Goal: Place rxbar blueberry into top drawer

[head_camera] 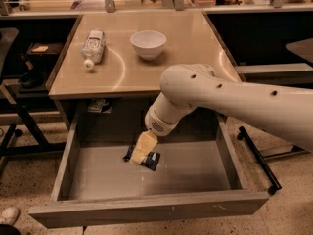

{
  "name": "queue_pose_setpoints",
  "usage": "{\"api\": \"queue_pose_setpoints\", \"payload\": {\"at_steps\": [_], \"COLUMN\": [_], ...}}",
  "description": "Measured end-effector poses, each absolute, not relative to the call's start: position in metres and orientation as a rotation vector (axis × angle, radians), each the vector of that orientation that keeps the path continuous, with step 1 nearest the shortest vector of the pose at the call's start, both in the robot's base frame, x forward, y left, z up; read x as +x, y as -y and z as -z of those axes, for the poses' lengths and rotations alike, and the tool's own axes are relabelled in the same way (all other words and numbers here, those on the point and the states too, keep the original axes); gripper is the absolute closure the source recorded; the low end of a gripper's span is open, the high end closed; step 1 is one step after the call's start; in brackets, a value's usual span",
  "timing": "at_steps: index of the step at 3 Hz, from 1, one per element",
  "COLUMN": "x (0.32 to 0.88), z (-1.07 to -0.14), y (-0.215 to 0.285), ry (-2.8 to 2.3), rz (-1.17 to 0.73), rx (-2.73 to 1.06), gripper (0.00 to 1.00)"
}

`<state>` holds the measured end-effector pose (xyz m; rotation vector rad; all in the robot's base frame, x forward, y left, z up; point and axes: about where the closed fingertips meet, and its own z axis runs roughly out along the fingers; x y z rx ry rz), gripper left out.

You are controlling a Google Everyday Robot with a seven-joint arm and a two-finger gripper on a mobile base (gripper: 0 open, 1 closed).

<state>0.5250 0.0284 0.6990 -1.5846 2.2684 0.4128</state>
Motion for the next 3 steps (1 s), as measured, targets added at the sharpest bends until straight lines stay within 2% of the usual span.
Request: {"api": "queue_pose_setpoints", "payload": {"at_steps": [1, 2, 3], "x": [0.498, 0.491, 0.491], "z": [-0.761, -0.801, -0.801], "y": [-0.004, -0.005, -0.005], "ry": [-2.324, -2.279, -2.278], "rz": [-0.247, -0.18, -0.18], "rx": [-1.464, -1.429, -1.43], "gripper": [0.0, 0.0, 0.0]}}
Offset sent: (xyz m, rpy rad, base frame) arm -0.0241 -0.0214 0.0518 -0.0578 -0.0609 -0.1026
